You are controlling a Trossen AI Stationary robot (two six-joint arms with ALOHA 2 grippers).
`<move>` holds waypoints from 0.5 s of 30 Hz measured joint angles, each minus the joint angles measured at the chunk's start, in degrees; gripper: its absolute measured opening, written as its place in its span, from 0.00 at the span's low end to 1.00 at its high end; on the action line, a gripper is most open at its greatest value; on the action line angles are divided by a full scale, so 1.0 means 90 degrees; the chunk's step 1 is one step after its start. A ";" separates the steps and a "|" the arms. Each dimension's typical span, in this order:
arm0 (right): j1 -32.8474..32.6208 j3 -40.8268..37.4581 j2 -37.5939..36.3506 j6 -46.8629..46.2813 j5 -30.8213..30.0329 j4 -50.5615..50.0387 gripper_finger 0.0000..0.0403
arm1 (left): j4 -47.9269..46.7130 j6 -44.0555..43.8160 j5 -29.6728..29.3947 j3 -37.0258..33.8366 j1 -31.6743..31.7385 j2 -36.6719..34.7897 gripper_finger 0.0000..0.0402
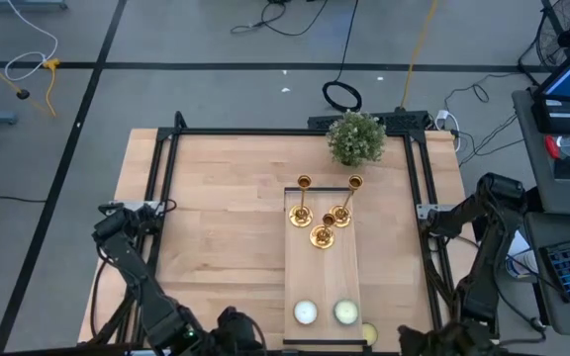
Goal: Pick & Place candle stick holders
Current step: Put the red patterned scented candle on the shelf
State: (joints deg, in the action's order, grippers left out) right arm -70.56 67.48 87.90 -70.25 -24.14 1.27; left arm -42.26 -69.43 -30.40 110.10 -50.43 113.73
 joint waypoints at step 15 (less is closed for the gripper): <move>0.0007 0.0000 -0.0007 -0.0450 -0.0485 -0.2943 0.59 | 0.0006 -0.0242 -0.0147 0.0000 -0.0001 0.0019 0.30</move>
State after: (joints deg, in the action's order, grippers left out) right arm -70.50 67.48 87.83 -74.30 -28.51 -25.22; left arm -42.21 -71.62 -31.73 110.10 -50.45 113.90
